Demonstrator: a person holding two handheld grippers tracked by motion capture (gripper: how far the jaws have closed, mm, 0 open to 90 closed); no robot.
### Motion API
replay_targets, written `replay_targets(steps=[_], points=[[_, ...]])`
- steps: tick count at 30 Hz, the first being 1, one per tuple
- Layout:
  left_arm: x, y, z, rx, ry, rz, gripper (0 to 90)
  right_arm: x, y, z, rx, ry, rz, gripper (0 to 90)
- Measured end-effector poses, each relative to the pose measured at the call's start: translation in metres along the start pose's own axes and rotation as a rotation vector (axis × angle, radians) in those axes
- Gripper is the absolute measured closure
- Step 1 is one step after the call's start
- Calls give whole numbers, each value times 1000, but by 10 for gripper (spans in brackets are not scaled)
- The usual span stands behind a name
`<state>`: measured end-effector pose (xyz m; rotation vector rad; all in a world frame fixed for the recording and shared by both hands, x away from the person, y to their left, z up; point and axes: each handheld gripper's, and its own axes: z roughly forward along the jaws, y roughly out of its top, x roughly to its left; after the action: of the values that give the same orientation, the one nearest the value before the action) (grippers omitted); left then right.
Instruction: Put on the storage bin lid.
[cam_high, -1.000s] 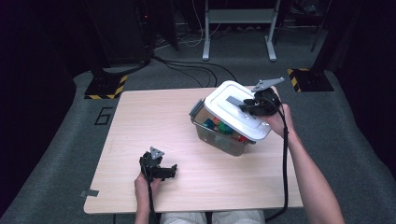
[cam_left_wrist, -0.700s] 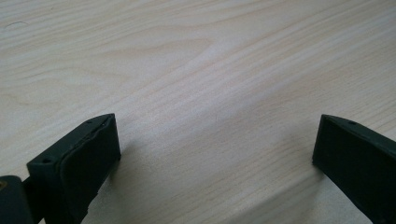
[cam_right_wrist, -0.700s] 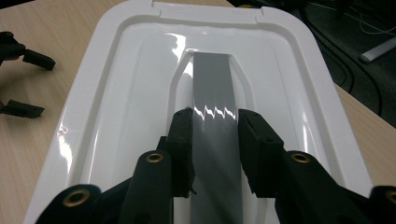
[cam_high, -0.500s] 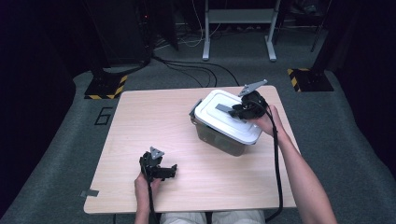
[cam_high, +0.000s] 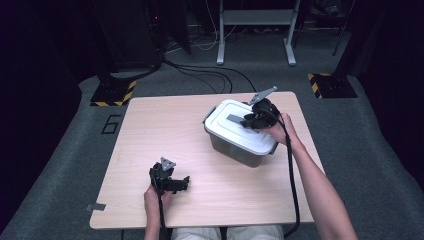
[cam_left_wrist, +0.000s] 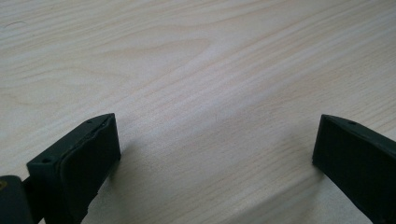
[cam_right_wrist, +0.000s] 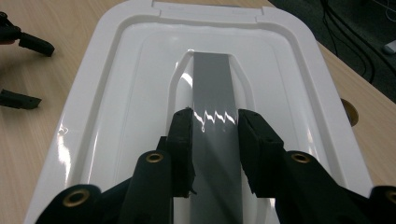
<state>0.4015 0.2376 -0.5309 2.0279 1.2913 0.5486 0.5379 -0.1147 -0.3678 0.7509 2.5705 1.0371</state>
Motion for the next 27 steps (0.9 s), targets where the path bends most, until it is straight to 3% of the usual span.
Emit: replay_targets(steps=[12,13,15,27], points=[[0,0,0,0,0,0,5,2,2,13,28,-6,-10,668],[0,0,0,0,0,0,5,1,2,14,35,-7,-33,669],[0,0,0,0,0,0,5,2,2,15,24,-9,-4,668],[0,0,0,0,0,0,5,-1,0,16,12,-8,9,667]])
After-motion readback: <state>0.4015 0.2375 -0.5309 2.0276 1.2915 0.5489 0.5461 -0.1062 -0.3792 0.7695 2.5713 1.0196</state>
